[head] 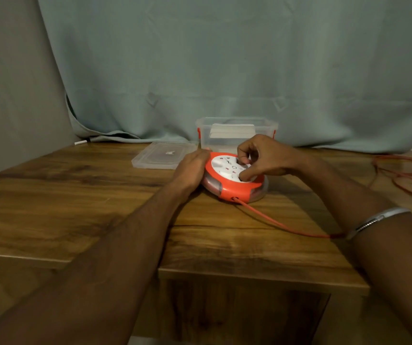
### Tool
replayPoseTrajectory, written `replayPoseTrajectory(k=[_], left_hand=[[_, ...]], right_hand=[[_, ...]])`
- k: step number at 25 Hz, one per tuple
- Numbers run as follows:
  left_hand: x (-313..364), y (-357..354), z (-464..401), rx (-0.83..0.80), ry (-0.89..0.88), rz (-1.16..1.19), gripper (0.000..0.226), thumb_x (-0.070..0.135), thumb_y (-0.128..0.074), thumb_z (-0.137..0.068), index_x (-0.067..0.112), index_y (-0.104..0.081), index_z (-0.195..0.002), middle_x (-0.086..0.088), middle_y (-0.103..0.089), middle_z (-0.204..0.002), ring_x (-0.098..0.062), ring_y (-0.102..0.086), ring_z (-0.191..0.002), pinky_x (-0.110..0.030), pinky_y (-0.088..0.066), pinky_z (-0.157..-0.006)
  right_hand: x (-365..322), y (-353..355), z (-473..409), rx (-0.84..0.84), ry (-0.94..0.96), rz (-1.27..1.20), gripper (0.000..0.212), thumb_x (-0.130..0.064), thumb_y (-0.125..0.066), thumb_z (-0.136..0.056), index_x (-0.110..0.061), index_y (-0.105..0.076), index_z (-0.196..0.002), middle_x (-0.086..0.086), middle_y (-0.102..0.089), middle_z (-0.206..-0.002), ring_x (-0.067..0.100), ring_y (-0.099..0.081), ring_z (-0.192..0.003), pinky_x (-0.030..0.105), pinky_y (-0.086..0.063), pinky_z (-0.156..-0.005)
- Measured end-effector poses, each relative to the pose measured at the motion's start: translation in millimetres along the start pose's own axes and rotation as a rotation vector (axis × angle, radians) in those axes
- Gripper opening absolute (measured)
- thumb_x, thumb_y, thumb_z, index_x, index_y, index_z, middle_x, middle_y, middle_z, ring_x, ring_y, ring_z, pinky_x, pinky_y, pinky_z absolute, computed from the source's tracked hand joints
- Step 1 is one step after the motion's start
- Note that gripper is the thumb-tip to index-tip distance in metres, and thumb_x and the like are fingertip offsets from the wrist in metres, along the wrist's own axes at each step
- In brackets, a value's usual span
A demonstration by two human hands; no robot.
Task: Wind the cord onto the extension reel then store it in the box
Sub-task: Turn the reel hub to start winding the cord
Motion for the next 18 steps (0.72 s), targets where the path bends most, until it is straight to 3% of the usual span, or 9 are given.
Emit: replayPoseTrajectory(k=[4, 8, 12, 14, 15, 16, 18], left_hand=[[4, 0, 4, 0.043, -0.045, 0.080, 0.033, 0.018, -0.045, -0.105, 0.007, -0.067, -0.126, -0.006, -0.070, -0.122, -0.018, -0.066, -0.106, -0.024, -0.052, -0.091], [6, 4, 10, 0.064, -0.013, 0.152, 0.027, 0.018, -0.046, -0.104, 0.010, -0.069, -0.114, -0.006, -0.073, -0.107, -0.012, -0.068, -0.090, -0.016, -0.053, -0.070], [11, 5, 13, 0.052, -0.022, 0.214, 0.025, 0.015, -0.046, -0.103, 0.014, -0.070, -0.109, -0.011, -0.073, -0.108, -0.022, -0.070, -0.094, -0.028, -0.057, -0.083], [11, 6, 13, 0.053, -0.006, 0.240, 0.024, 0.015, -0.045, -0.104, 0.017, -0.069, -0.108, -0.012, -0.072, -0.109, -0.022, -0.070, -0.093, -0.032, -0.058, -0.085], [10, 7, 14, 0.059, 0.006, 0.244, 0.024, 0.016, -0.044, -0.105, 0.018, -0.067, -0.108, -0.011, -0.072, -0.108, -0.022, -0.069, -0.092, -0.032, -0.058, -0.084], [10, 8, 14, 0.061, 0.017, 0.244, 0.024, 0.017, -0.043, -0.105, 0.018, -0.067, -0.111, -0.009, -0.071, -0.108, -0.021, -0.069, -0.092, -0.032, -0.058, -0.084], [9, 8, 14, 0.055, 0.037, 0.232, 0.029, 0.018, -0.042, -0.106, 0.014, -0.066, -0.121, -0.010, -0.070, -0.112, -0.022, -0.069, -0.095, -0.033, -0.059, -0.086]], right_hand=[[-8, -3, 7, 0.043, -0.009, 0.036, 0.036, -0.043, -0.078, -0.062, -0.017, -0.054, -0.056, -0.006, -0.051, -0.052, 0.007, -0.045, -0.051, 0.033, -0.040, -0.057], [-24, -10, 9, 0.136, -0.049, 0.147, 0.047, -0.055, -0.069, -0.062, -0.011, -0.055, -0.052, -0.003, -0.050, -0.045, 0.009, -0.044, -0.047, 0.035, -0.040, -0.056], [-29, -12, 7, 0.189, -0.006, 0.137, 0.047, -0.044, -0.078, -0.076, -0.006, -0.061, -0.055, 0.007, -0.062, -0.051, 0.008, -0.049, -0.047, 0.032, -0.040, -0.054], [-31, -6, 6, 0.222, 0.054, 0.089, 0.031, -0.035, -0.081, -0.079, -0.012, -0.067, -0.064, 0.004, -0.067, -0.059, 0.006, -0.052, -0.049, 0.031, -0.041, -0.054], [-32, -1, 7, 0.221, 0.084, 0.043, 0.016, -0.025, -0.083, -0.078, -0.016, -0.071, -0.073, 0.002, -0.071, -0.067, 0.004, -0.053, -0.051, 0.029, -0.041, -0.055], [-32, 3, 7, 0.195, 0.104, 0.003, 0.013, -0.013, -0.082, -0.076, -0.019, -0.072, -0.084, -0.001, -0.074, -0.080, 0.002, -0.052, -0.052, 0.028, -0.042, -0.055], [-28, 6, 10, 0.099, 0.101, -0.035, 0.036, 0.002, -0.078, -0.073, -0.019, -0.072, -0.102, -0.003, -0.075, -0.102, 0.003, -0.049, -0.051, 0.020, -0.043, -0.053]])
Point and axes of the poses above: each hand's wrist, its own z-axis away from the middle knuckle, its own y-axis out of the back of the hand, x = y × z, the point moved 4 cm from there along -z, towards the middle knuckle
